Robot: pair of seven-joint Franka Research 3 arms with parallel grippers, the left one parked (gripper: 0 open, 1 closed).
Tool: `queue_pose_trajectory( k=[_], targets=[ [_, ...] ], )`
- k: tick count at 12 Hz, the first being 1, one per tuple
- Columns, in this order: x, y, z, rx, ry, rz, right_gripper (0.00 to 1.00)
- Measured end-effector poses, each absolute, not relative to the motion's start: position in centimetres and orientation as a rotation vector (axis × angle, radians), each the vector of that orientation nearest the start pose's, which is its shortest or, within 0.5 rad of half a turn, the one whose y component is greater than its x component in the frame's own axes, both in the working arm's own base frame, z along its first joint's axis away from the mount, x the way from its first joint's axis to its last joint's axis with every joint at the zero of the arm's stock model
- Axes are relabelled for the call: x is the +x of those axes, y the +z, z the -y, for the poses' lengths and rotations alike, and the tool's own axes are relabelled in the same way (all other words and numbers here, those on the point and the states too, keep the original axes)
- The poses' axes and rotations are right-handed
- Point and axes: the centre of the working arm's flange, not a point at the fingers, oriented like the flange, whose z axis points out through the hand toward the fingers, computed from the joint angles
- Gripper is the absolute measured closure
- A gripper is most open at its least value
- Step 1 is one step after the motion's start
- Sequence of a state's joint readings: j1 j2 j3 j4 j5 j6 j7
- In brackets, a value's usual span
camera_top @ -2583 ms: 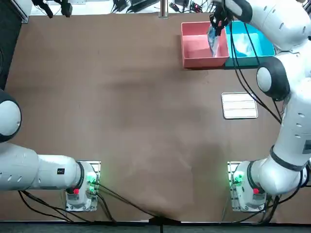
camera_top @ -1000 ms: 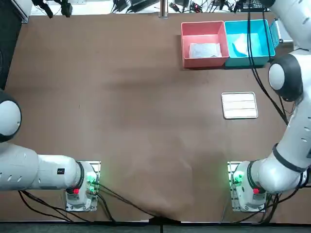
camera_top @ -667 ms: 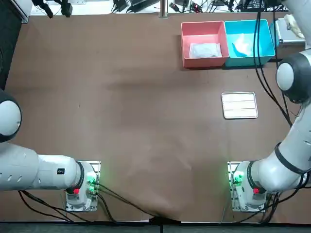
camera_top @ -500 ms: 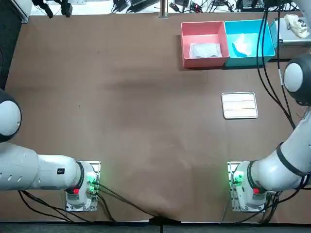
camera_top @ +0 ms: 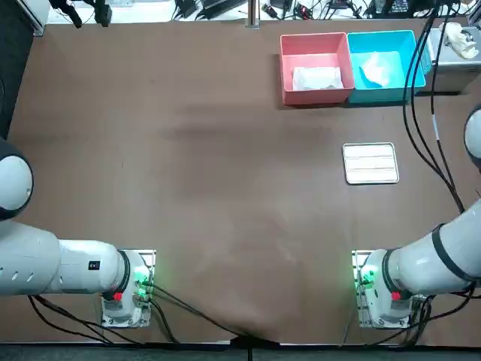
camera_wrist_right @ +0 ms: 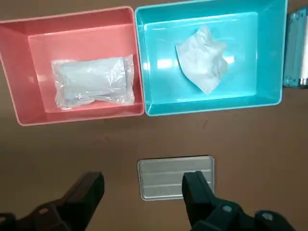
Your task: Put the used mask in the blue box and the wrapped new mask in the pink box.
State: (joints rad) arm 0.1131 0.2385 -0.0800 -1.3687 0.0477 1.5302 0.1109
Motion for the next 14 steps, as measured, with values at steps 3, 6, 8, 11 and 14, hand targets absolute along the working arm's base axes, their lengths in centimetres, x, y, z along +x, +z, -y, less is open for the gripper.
queue_pose_trajectory(
  k=[3,6,8,11,14],
  targets=[
    [60.2,58.2,-1.8,-3.118,0.132,-0.136,0.0],
    [57.4,59.3,0.9,-3.11,0.133,-0.128,0.0],
    [56.0,59.9,1.7,-3.106,0.127,-0.127,0.0],
    [54.1,60.1,1.5,-3.127,0.135,-0.107,0.0],
    [52.6,60.1,0.9,-3.137,0.147,-0.085,0.0]
  ],
)
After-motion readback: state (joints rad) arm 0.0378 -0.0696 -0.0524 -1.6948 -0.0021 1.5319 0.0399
